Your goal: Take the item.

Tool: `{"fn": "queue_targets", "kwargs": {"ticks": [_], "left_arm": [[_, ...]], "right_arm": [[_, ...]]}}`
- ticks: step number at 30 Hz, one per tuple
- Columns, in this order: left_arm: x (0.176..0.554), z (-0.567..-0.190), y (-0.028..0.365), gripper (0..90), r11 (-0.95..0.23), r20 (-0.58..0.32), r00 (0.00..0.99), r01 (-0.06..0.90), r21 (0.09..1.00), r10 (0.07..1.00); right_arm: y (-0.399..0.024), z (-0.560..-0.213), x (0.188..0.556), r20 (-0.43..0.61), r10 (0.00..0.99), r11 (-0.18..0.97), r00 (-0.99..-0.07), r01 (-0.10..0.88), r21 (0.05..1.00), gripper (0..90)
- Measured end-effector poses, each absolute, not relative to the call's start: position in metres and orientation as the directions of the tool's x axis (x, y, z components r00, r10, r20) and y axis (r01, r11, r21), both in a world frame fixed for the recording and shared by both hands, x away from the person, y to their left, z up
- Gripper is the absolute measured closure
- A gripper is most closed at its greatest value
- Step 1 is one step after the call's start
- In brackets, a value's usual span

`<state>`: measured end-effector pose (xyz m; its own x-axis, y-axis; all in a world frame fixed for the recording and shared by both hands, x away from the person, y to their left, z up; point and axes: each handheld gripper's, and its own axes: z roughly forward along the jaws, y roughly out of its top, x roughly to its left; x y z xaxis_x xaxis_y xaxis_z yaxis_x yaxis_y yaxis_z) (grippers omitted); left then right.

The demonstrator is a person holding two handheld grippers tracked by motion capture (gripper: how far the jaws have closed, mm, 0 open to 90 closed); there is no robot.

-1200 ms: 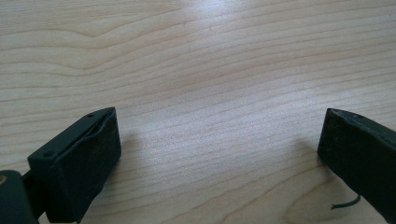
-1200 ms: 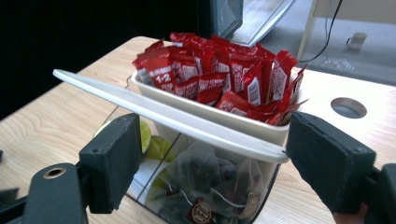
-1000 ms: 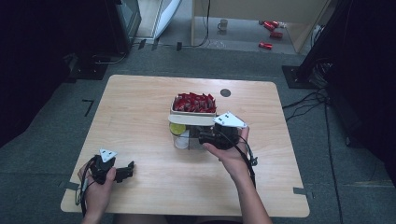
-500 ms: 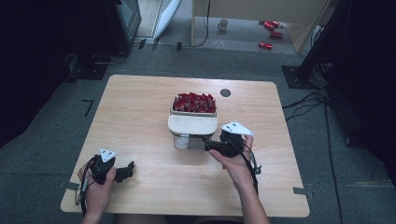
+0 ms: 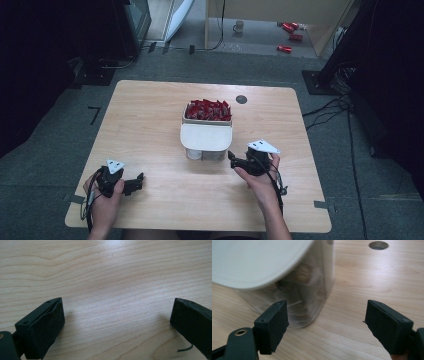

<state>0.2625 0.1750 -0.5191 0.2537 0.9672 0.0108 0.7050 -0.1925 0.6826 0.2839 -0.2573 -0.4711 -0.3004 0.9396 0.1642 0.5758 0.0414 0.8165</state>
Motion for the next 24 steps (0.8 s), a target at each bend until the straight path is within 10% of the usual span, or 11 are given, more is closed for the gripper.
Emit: {"fn": "queue_targets", "kwargs": {"ticks": [17, 24], "left_arm": [[0.263, -0.519, 0.175, 0.0, -0.191, 0.010, 0.253, 0.704, 0.684, 0.968], [0.263, -0.519, 0.175, 0.0, -0.192, 0.011, 0.253, 0.704, 0.684, 0.967]], "right_arm": [[-0.259, -0.428, 0.301, 0.155, 0.959, -0.026, -0.236, 0.472, 0.881, 27.9], [-0.238, -0.404, 0.315, 0.176, 0.938, -0.035, -0.300, 0.423, 0.905, 52.3]]}}
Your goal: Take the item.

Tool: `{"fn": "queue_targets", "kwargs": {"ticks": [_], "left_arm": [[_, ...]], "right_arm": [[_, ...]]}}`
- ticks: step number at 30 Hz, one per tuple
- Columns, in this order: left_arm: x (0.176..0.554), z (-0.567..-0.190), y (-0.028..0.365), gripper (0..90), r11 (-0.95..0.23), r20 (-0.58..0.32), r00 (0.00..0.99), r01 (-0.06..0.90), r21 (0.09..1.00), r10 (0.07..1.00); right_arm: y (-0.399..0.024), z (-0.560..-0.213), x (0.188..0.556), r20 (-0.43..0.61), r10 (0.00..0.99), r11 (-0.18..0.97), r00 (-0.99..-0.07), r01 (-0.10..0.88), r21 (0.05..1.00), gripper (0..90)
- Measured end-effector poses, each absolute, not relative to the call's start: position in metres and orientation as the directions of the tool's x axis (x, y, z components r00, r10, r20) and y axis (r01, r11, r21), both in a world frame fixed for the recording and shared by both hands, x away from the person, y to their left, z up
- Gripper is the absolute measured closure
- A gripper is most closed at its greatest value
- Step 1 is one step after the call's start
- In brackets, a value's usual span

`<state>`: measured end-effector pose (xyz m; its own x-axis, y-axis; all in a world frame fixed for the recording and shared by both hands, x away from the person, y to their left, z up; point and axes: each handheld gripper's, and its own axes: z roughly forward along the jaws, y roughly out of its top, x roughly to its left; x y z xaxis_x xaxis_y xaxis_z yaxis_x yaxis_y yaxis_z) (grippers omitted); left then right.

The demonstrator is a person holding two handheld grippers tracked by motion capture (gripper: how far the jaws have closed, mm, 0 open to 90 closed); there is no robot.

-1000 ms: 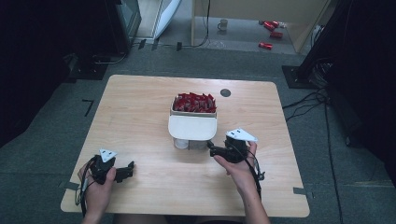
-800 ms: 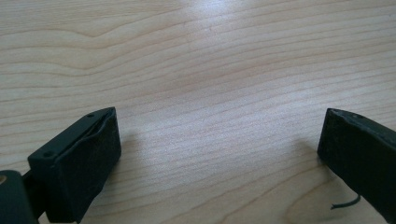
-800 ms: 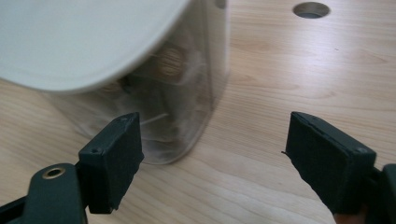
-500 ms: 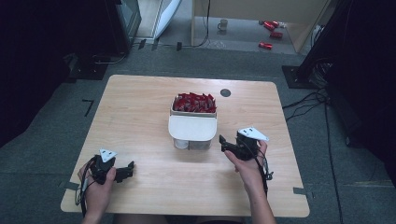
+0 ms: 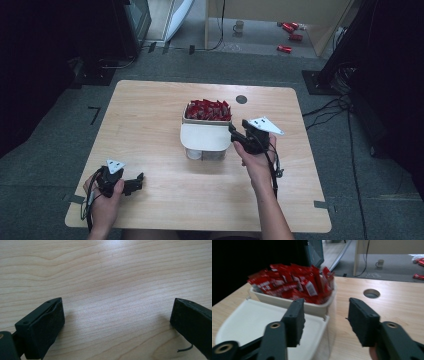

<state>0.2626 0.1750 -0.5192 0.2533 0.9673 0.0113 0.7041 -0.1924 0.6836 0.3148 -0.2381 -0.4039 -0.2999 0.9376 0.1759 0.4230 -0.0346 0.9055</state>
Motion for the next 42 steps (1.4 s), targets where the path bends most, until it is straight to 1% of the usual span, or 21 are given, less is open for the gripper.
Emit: {"fn": "queue_targets", "kwargs": {"ticks": [1, 4, 5, 7, 8, 13, 16, 20, 22, 26, 27, 29, 34, 38, 39, 42], "left_arm": [[0.263, -0.519, 0.175, 0.0, -0.192, 0.011, 0.253, 0.704, 0.684, 0.967], [0.263, -0.519, 0.175, 0.0, -0.192, 0.012, 0.253, 0.704, 0.684, 0.967], [0.263, -0.519, 0.175, 0.0, -0.194, 0.012, 0.255, 0.704, 0.683, 0.967], [0.263, -0.519, 0.175, 0.0, -0.194, 0.012, 0.254, 0.704, 0.683, 0.967], [0.263, -0.519, 0.175, 0.0, -0.194, 0.012, 0.254, 0.704, 0.683, 0.967], [0.263, -0.519, 0.175, 0.0, -0.193, 0.012, 0.254, 0.705, 0.682, 0.967], [0.263, -0.519, 0.175, 0.0, -0.192, 0.011, 0.253, 0.705, 0.683, 0.967], [0.263, -0.519, 0.175, 0.0, -0.191, 0.010, 0.253, 0.704, 0.684, 0.967], [0.263, -0.519, 0.175, 0.0, -0.194, 0.012, 0.254, 0.705, 0.683, 0.967], [0.263, -0.519, 0.175, 0.0, -0.193, 0.011, 0.254, 0.705, 0.682, 0.967], [0.263, -0.519, 0.175, 0.0, -0.193, 0.011, 0.254, 0.705, 0.683, 0.967], [0.263, -0.519, 0.175, 0.0, -0.193, 0.011, 0.254, 0.705, 0.683, 0.967], [0.263, -0.519, 0.175, 0.0, -0.193, 0.011, 0.254, 0.705, 0.682, 0.967], [0.263, -0.519, 0.175, 0.0, -0.193, 0.011, 0.254, 0.705, 0.683, 0.967], [0.263, -0.519, 0.175, 0.0, -0.193, 0.011, 0.254, 0.705, 0.683, 0.967], [0.263, -0.519, 0.175, 0.0, -0.193, 0.011, 0.254, 0.705, 0.683, 0.967]], "right_arm": [[-0.238, -0.404, 0.315, 0.176, 0.938, -0.035, -0.300, 0.423, 0.905, 52.3], [-0.230, -0.399, 0.321, 0.161, 0.942, -0.026, -0.295, 0.412, 0.911, 61.4], [-0.225, -0.396, 0.325, 0.171, 0.939, -0.036, -0.300, 0.408, 0.912, 65.4], [-0.223, -0.394, 0.327, 0.173, 0.937, -0.037, -0.304, 0.407, 0.913, 66.4], [-0.216, -0.392, 0.332, 0.179, 0.932, -0.038, -0.313, 0.408, 0.912, 69.1], [-0.207, -0.390, 0.340, 0.178, 0.934, -0.036, -0.310, 0.412, 0.910, 73.2], [-0.202, -0.388, 0.346, 0.176, 0.937, -0.038, -0.302, 0.411, 0.911, 74.2], [-0.195, -0.391, 0.356, 0.159, 0.944, -0.021, -0.289, 0.427, 0.904, 73.2], [-0.193, -0.392, 0.361, 0.157, 0.948, -0.019, -0.276, 0.442, 0.897, 70.8], [-0.190, -0.396, 0.369, 0.148, 0.955, -0.011, -0.255, 0.469, 0.883, 70.5], [-0.188, -0.399, 0.372, 0.137, 0.962, -0.005, -0.238, 0.485, 0.874, 71.7], [-0.188, -0.401, 0.374, 0.136, 0.964, -0.005, -0.230, 0.493, 0.870, 72.5], [-0.192, -0.404, 0.377, 0.175, 0.962, -0.042, -0.211, 0.517, 0.855, 79.2], [-0.194, -0.404, 0.378, 0.180, 0.963, -0.050, -0.201, 0.523, 0.851, 83.7], [-0.193, -0.404, 0.377, 0.170, 0.965, -0.045, -0.197, 0.517, 0.855, 88.2], [-0.193, -0.403, 0.376, 0.144, 0.969, -0.023, -0.202, 0.506, 0.862, 90.0]]}}
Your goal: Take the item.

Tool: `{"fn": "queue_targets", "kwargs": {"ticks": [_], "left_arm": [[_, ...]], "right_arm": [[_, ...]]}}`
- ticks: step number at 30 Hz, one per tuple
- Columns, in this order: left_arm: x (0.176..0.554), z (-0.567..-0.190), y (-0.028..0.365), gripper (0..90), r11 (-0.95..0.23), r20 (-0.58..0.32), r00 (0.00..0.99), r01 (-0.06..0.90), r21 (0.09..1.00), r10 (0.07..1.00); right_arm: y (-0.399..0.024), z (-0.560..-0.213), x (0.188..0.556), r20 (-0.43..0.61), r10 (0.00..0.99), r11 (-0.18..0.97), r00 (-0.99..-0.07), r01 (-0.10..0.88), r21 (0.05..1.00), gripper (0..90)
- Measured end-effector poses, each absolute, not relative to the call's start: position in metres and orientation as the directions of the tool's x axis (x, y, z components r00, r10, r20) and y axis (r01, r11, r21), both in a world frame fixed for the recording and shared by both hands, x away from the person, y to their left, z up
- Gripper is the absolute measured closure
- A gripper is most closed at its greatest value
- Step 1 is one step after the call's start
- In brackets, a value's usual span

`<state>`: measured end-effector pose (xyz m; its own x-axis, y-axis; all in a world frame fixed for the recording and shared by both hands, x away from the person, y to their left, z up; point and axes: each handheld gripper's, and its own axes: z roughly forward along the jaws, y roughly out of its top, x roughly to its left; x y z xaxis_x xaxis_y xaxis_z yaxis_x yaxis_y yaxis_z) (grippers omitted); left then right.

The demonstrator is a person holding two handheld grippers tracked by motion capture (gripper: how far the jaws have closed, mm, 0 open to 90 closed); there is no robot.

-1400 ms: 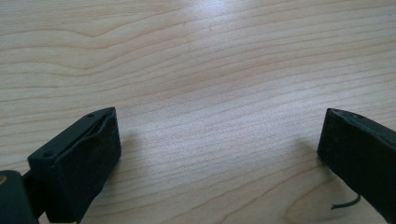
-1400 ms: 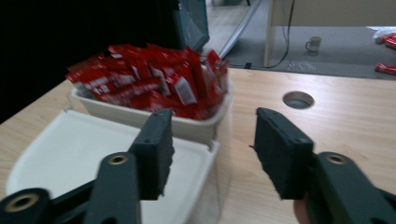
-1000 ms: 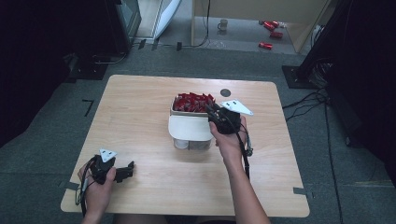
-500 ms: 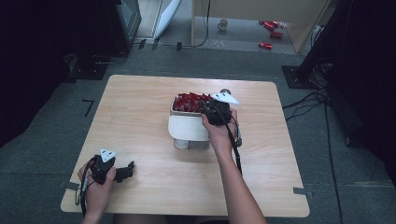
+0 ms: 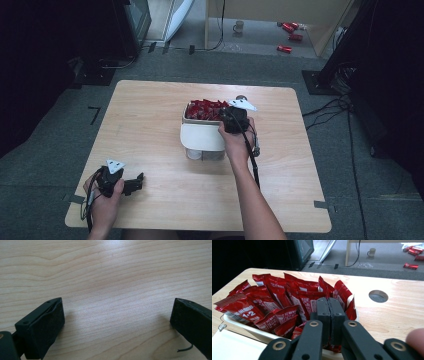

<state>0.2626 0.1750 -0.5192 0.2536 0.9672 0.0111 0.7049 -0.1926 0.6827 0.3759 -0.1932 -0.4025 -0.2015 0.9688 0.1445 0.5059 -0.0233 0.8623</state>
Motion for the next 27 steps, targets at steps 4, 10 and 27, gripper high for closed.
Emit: {"fn": "queue_targets", "kwargs": {"ticks": [4, 10, 27], "left_arm": [[0.263, -0.519, 0.175, 0.0, -0.193, 0.011, 0.254, 0.705, 0.683, 0.967], [0.263, -0.519, 0.175, 0.0, -0.193, 0.012, 0.253, 0.705, 0.683, 0.967], [0.263, -0.519, 0.175, 0.0, -0.192, 0.011, 0.253, 0.704, 0.684, 0.967]], "right_arm": [[-0.195, -0.399, 0.374, 0.148, 0.967, -0.031, -0.208, 0.479, 0.877, 90.0], [-0.198, -0.391, 0.369, 0.145, 0.965, -0.033, -0.218, 0.446, 0.894, 90.0], [-0.205, -0.362, 0.353, 0.140, 0.963, -0.050, -0.230, 0.358, 0.932, 90.0]]}}
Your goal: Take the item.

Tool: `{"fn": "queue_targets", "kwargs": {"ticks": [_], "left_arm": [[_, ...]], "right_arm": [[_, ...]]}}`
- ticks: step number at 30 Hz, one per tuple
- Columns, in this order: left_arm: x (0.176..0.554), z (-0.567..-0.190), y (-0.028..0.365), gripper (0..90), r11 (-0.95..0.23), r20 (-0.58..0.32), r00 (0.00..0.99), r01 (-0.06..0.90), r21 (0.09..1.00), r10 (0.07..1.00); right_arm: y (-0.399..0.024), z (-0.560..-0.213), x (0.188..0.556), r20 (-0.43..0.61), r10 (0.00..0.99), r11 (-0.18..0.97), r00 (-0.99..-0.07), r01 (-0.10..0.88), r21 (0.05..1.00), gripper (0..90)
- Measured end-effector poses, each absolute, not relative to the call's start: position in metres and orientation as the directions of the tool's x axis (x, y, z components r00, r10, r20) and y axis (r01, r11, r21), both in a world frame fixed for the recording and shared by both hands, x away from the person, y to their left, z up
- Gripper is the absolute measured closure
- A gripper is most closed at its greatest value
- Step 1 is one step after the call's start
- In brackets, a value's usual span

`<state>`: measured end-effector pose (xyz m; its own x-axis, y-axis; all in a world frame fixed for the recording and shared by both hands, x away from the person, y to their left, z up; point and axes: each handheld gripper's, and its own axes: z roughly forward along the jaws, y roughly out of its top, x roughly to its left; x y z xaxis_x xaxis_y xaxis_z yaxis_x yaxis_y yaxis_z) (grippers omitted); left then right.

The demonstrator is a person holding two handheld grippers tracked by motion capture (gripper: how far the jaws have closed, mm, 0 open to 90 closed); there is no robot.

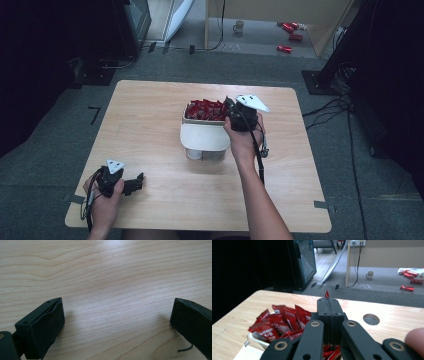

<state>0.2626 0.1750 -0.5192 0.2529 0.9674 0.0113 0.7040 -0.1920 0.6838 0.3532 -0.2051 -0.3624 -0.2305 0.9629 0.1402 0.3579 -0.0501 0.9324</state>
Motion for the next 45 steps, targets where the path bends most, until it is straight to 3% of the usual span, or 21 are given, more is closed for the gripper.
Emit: {"fn": "queue_targets", "kwargs": {"ticks": [30, 45], "left_arm": [[0.263, -0.519, 0.175, 0.0, -0.193, 0.012, 0.254, 0.705, 0.682, 0.967], [0.263, -0.519, 0.175, 0.0, -0.193, 0.012, 0.254, 0.705, 0.683, 0.967]], "right_arm": [[-0.226, -0.302, 0.306, 0.093, 0.977, -0.084, -0.192, 0.054, 0.995, 90.0], [-0.263, -0.328, 0.299, 0.100, 0.989, -0.092, -0.108, 0.082, 0.992, 90.0]]}}
